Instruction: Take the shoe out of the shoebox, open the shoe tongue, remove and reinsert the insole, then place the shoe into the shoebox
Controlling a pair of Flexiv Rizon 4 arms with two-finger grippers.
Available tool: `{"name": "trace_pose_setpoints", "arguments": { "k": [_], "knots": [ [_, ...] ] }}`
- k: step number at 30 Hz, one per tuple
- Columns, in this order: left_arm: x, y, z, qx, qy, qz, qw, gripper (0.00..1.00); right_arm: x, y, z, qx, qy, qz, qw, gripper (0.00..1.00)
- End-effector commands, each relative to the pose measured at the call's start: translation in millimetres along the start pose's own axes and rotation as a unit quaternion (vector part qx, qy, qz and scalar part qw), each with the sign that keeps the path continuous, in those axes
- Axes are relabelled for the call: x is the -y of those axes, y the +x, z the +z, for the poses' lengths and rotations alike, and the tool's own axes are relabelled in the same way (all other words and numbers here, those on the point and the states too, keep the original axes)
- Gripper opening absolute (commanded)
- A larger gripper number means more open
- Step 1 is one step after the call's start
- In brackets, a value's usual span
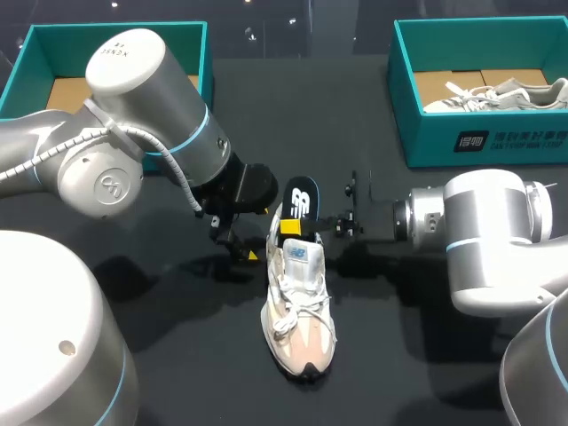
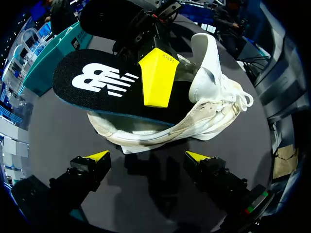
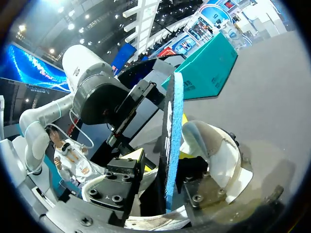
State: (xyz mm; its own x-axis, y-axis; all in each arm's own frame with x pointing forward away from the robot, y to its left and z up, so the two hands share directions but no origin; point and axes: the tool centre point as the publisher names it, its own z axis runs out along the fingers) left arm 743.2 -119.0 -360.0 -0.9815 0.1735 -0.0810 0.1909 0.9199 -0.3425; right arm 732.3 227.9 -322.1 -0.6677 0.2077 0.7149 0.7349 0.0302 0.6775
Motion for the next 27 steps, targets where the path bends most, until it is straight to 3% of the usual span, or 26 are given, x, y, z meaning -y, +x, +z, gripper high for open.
{"name": "trace_pose_setpoints", "arguments": {
  "k": [1, 9, 12, 27],
  "knots": [
    [-0.1, -0.1, 0.7, 0.0, -0.001, 0.001, 1.0, 1.0, -6.1, 0.8, -3.9, 0.005, -0.009, -0.005, 1.0, 0.28],
    [-0.1, -0.1, 0.7, 0.0, -0.001, 0.001, 1.0, 1.0, -17.5, -3.4, -8.7, 0.005, -0.022, -0.015, 1.0, 0.21],
    [-0.1, -0.1, 0.7, 0.0, -0.001, 0.001, 1.0, 1.0, -18.7, -6.5, -7.8, 0.003, -0.023, -0.015, 1.0, 0.0],
    [-0.1, -0.1, 0.7, 0.0, -0.001, 0.001, 1.0, 1.0, 25.7, -6.0, 3.9, -0.012, 0.024, 0.061, 0.998, 0.0]
  ]
}}
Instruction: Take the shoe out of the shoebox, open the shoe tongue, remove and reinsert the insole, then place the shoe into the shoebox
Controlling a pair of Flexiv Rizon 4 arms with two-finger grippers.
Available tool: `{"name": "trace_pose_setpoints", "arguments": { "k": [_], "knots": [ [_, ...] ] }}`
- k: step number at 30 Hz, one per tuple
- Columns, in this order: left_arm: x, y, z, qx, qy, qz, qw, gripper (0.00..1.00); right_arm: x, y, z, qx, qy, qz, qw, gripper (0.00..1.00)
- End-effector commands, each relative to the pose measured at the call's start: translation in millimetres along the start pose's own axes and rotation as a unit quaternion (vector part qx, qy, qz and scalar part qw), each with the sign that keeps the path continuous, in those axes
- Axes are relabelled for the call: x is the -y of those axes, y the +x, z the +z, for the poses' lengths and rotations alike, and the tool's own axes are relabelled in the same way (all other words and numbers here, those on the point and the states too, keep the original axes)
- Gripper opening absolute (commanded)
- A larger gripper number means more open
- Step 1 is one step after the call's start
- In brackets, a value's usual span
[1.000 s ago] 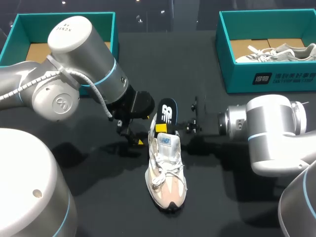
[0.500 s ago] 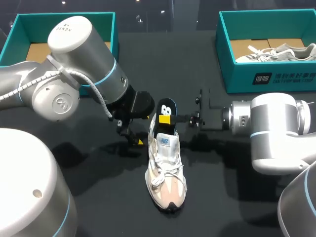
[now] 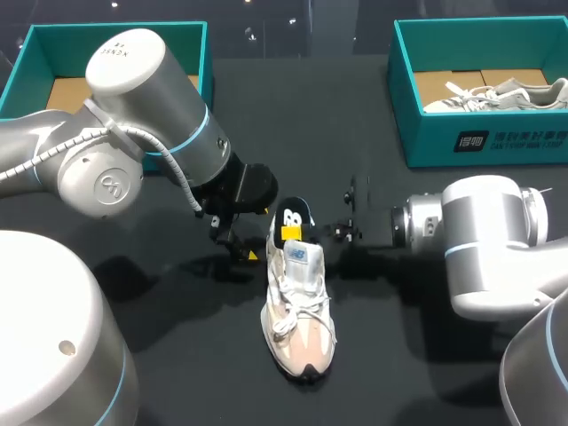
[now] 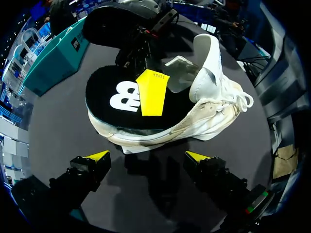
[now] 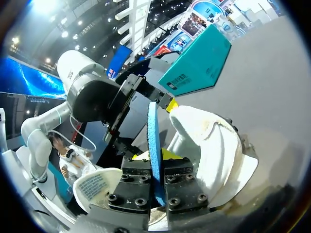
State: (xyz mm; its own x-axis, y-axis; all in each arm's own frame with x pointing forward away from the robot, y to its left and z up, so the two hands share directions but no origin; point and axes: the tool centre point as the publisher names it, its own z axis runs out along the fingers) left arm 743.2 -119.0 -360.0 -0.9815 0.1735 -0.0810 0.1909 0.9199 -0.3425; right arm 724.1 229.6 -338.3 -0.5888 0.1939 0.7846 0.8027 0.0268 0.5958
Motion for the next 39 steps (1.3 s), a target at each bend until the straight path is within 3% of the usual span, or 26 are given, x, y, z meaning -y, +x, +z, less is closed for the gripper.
{"name": "trace_pose_setpoints", "arguments": {
  "k": [1, 5, 6, 9, 19, 24, 26, 27, 39],
  "knots": [
    [-0.1, -0.1, 0.7, 0.0, -0.001, 0.001, 1.0, 1.0, 10.6, -1.1, 0.3, -0.003, 0.015, 0.009, 1.0, 0.0],
    [-0.1, -0.1, 0.7, 0.0, -0.001, 0.001, 1.0, 1.0, 10.4, 2.1, -2.7, 0.002, 0.004, 0.001, 1.0, 0.02],
    [-0.1, -0.1, 0.7, 0.0, -0.001, 0.001, 1.0, 1.0, 8.5, 3.6, -3.4, 0.005, 0.002, -0.004, 1.0, 0.19],
    [-0.1, -0.1, 0.7, 0.0, -0.001, 0.001, 1.0, 1.0, 1.7, 7.3, -4.7, 0.01, 0.0, -0.018, 1.0, 0.4],
    [-0.1, -0.1, 0.7, 0.0, -0.001, 0.001, 1.0, 1.0, -20.7, 13.0, -10.9, 0.026, -0.001, -0.054, 0.998, 0.35],
    [-0.1, -0.1, 0.7, 0.0, -0.001, 0.001, 1.0, 1.0, -27.0, 7.1, -7.0, 0.023, 0.002, -0.056, 0.998, 0.21],
    [-0.1, -0.1, 0.7, 0.0, -0.001, 0.001, 1.0, 1.0, -27.5, 4.6, -5.5, 0.02, 0.004, -0.054, 0.998, 0.08],
    [-0.1, -0.1, 0.7, 0.0, -0.001, 0.001, 1.0, 1.0, -27.1, 3.1, -4.8, 0.02, 0.005, -0.05, 0.999, 0.0],
    [-0.1, -0.1, 0.7, 0.0, -0.001, 0.001, 1.0, 1.0, 11.0, 1.2, -9.4, 0.027, -0.006, 0.008, 1.0, 0.0]
  ]
}}
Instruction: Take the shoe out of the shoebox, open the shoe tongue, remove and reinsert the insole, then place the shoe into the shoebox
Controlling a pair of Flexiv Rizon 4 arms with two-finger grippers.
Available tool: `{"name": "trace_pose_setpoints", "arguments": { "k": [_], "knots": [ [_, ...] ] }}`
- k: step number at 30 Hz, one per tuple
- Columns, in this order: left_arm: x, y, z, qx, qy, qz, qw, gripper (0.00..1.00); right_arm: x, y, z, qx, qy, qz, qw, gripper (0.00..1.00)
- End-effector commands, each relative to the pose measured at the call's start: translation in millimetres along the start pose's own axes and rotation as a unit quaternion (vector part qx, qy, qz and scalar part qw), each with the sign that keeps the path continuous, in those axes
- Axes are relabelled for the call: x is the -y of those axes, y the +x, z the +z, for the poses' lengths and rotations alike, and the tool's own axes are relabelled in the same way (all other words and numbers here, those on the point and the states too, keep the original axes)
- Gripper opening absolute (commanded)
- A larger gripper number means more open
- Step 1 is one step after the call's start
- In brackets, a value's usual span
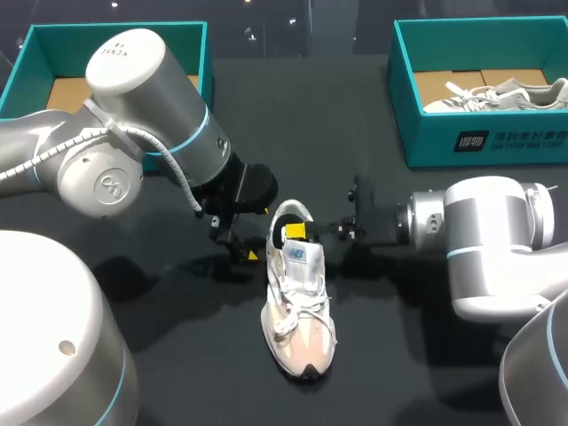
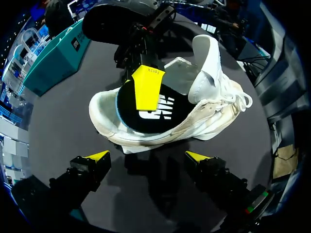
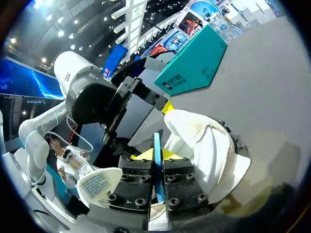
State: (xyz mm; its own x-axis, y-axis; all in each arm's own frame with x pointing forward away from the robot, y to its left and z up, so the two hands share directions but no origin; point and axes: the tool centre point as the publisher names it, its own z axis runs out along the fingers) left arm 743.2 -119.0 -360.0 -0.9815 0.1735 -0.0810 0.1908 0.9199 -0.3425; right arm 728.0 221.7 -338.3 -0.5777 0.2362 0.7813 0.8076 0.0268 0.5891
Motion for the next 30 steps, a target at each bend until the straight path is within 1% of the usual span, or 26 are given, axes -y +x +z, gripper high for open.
{"name": "trace_pose_setpoints", "arguments": {
  "k": [1, 4, 5, 6, 8, 11, 15, 18, 20, 22, 23, 24, 25, 30],
  "knots": [
    [-0.1, -0.1, 0.7, 0.0, -0.001, 0.001, 1.0, 1.0, 15.4, 6.3, -2.7, 0.007, -0.008, 0.004, 1.0, 0.0],
    [-0.1, -0.1, 0.7, 0.0, -0.001, 0.001, 1.0, 1.0, 13.8, 11.0, -3.0, 0.012, -0.012, -0.002, 1.0, 0.0],
    [-0.1, -0.1, 0.7, 0.0, -0.001, 0.001, 1.0, 1.0, 11.9, 12.1, -2.9, 0.012, -0.012, -0.007, 1.0, 0.17],
    [-0.1, -0.1, 0.7, 0.0, -0.001, 0.001, 1.0, 1.0, 9.9, 13.0, -2.4, 0.013, -0.011, -0.011, 1.0, 0.31],
    [-0.1, -0.1, 0.7, 0.0, -0.001, 0.001, 1.0, 1.0, 5.3, 14.1, -1.0, 0.015, -0.007, -0.019, 1.0, 0.38],
    [-0.1, -0.1, 0.7, 0.0, -0.001, 0.001, 1.0, 1.0, -1.4, 13.9, 0.7, 0.018, 0.0, -0.028, 0.999, 0.43],
    [-0.1, -0.1, 0.7, 0.0, -0.001, 0.001, 1.0, 1.0, -11.0, 14.5, 1.2, 0.017, 0.005, -0.041, 0.999, 0.41],
    [-0.1, -0.1, 0.7, 0.0, -0.001, 0.001, 1.0, 1.0, -17.0, 12.8, 2.2, 0.019, 0.01, -0.047, 0.999, 0.38],
    [-0.1, -0.1, 0.7, 0.0, -0.001, 0.001, 1.0, 1.0, -19.7, 10.2, 3.2, 0.021, 0.011, -0.047, 0.999, 0.33],
    [-0.1, -0.1, 0.7, 0.0, -0.001, 0.001, 1.0, 1.0, -21.3, 7.5, 3.8, 0.024, 0.012, -0.046, 0.999, 0.24],
    [-0.1, -0.1, 0.7, 0.0, -0.001, 0.001, 1.0, 1.0, -21.4, 6.4, 4.2, 0.026, 0.013, -0.045, 0.999, 0.16],
    [-0.1, -0.1, 0.7, 0.0, -0.001, 0.001, 1.0, 1.0, -21.1, 5.7, 4.7, 0.027, 0.013, -0.044, 0.999, 0.03],
    [-0.1, -0.1, 0.7, 0.0, -0.001, 0.001, 1.0, 1.0, -20.2, 5.1, 5.2, 0.027, 0.014, -0.041, 0.999, 0.0],
    [-0.1, -0.1, 0.7, 0.0, -0.001, 0.001, 1.0, 1.0, -5.9, 2.8, 5.1, 0.026, 0.016, -0.016, 0.999, 0.0]
  ]
}}
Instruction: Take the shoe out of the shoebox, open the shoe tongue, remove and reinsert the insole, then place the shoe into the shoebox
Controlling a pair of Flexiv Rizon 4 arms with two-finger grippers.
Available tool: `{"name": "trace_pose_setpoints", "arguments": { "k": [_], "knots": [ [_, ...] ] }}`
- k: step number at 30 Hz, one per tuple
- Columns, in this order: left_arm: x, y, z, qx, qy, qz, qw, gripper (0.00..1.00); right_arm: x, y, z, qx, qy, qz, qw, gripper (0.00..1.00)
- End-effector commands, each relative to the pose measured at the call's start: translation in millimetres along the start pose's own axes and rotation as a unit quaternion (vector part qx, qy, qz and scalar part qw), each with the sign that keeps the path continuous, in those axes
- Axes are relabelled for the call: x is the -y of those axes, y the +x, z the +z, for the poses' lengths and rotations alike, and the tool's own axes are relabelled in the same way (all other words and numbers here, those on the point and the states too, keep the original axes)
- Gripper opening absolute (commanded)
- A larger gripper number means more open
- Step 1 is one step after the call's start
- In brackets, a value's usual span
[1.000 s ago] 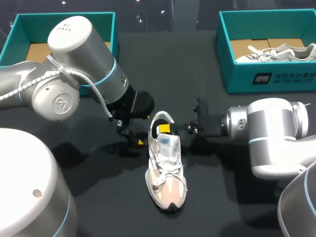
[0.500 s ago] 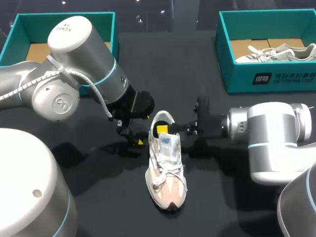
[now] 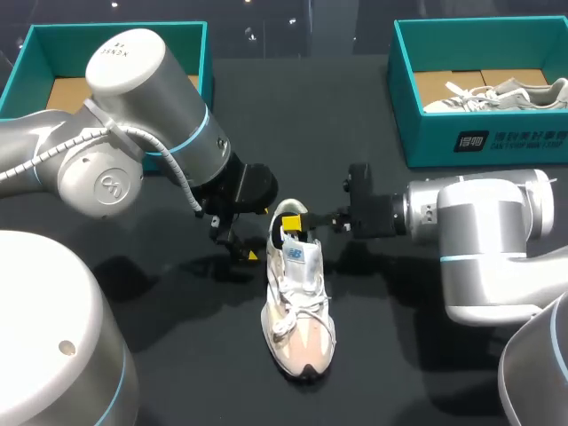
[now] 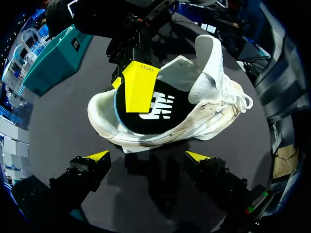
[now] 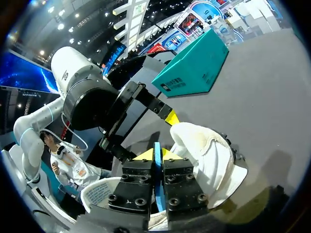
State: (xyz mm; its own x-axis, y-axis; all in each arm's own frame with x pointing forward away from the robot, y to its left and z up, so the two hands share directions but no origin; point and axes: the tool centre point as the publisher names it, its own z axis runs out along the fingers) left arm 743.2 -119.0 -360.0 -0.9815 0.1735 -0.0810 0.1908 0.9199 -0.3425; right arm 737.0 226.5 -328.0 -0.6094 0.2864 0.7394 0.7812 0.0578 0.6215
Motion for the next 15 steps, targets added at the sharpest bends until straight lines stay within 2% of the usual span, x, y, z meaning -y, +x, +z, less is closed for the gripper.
{"name": "trace_pose_setpoints", "arguments": {
  "k": [1, 5, 9, 10, 11, 12, 15],
  "knots": [
    [-0.1, -0.1, 0.7, 0.0, -0.001, 0.001, 1.0, 1.0, 11.2, -0.5, 1.3, -0.002, 0.006, 0.014, 1.0, 0.0],
    [-0.1, -0.1, 0.7, 0.0, -0.001, 0.001, 1.0, 1.0, 21.2, 3.5, -2.4, 0.006, 0.002, 0.023, 1.0, 0.0],
    [-0.1, -0.1, 0.7, 0.0, -0.001, 0.001, 1.0, 1.0, 17.6, 10.5, -6.5, 0.016, -0.006, 0.011, 1.0, 0.0],
    [-0.1, -0.1, 0.7, 0.0, -0.001, 0.001, 1.0, 1.0, 15.8, 11.6, -6.9, 0.017, -0.006, 0.008, 1.0, 0.05],
    [-0.1, -0.1, 0.7, 0.0, -0.001, 0.001, 1.0, 1.0, 14.0, 12.3, -7.3, 0.018, -0.006, 0.006, 1.0, 0.31],
    [-0.1, -0.1, 0.7, 0.0, -0.001, 0.001, 1.0, 1.0, 12.1, 12.8, -7.7, 0.02, -0.005, 0.003, 1.0, 0.45],
    [-0.1, -0.1, 0.1, 0.0, 0.0, 0.005, 1.0, 1.0, 7.1, 13.7, -8.8, 0.022, -0.003, -0.005, 1.0, 0.6]
  ]
}}
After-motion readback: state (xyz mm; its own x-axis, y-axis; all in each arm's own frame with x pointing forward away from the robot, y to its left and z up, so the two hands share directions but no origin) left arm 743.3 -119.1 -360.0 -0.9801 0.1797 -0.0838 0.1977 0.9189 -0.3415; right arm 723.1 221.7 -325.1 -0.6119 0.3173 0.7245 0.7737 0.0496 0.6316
